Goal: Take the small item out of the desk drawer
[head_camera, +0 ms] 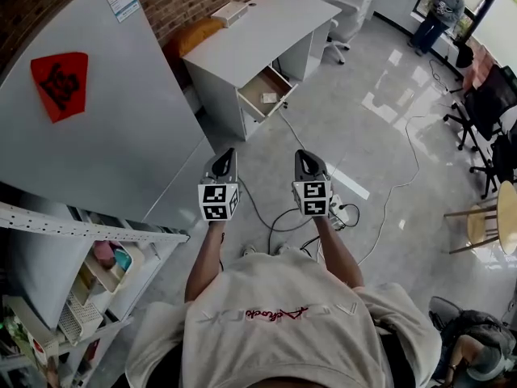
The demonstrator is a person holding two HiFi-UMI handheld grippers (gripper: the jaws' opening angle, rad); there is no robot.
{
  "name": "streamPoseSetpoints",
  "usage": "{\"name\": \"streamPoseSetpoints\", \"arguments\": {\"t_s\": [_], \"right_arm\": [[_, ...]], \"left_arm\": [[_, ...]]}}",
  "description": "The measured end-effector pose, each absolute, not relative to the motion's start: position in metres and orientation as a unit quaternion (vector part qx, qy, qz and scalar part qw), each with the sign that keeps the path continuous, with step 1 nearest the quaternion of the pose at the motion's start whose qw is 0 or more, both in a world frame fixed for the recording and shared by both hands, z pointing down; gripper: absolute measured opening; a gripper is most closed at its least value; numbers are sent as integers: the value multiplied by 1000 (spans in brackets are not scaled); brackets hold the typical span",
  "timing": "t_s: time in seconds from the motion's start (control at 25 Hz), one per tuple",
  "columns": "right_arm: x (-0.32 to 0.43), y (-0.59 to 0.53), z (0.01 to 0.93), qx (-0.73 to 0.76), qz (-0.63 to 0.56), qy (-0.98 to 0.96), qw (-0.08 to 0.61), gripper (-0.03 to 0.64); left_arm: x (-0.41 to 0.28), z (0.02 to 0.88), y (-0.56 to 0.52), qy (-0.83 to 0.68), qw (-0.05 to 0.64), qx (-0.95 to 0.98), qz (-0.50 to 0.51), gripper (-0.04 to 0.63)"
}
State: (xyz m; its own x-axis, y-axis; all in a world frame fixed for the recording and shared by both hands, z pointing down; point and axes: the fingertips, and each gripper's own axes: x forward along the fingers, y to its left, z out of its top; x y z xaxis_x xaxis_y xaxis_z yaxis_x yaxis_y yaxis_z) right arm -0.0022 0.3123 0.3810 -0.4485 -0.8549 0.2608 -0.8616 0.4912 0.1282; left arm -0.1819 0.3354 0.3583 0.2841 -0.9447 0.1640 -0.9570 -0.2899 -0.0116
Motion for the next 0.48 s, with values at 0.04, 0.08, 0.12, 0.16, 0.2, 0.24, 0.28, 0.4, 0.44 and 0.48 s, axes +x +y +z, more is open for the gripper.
{"name": "streamPoseSetpoints", "arguments": {"t_s": [0.04,0.08,0.12,0.16,0.2,0.24,0.28,0.4,0.44,0.48], "right_arm": [[-1,311,380,504,11,-852,143,11],[1,309,380,504,11,-852,142,11],[3,308,380,503,11,-852,143,12],[6,307,380,502,12,-852,145,11],[8,306,380,501,12,-852,148,11],[10,305,382,500,14,-852,151,11],[13,304,385,499,16,-853,153,11],[22,300,392,493,21,-855,158,11],[25,298,394,491,21,-856,158,11],[28,297,395,489,21,-857,159,11]], "left_arm": [[-181,358,334,-595,44,800,70,8],[-180,358,333,-596,45,799,71,8],[-178,359,332,-596,45,798,72,8],[-176,359,331,-597,45,798,73,9],[-174,359,329,-598,46,797,74,8],[-172,359,328,-598,46,796,74,8],[-169,360,327,-599,47,796,75,8],[-160,364,323,-602,50,793,77,8],[-156,365,322,-604,51,792,78,9],[-153,366,320,-605,52,790,79,8]]}}
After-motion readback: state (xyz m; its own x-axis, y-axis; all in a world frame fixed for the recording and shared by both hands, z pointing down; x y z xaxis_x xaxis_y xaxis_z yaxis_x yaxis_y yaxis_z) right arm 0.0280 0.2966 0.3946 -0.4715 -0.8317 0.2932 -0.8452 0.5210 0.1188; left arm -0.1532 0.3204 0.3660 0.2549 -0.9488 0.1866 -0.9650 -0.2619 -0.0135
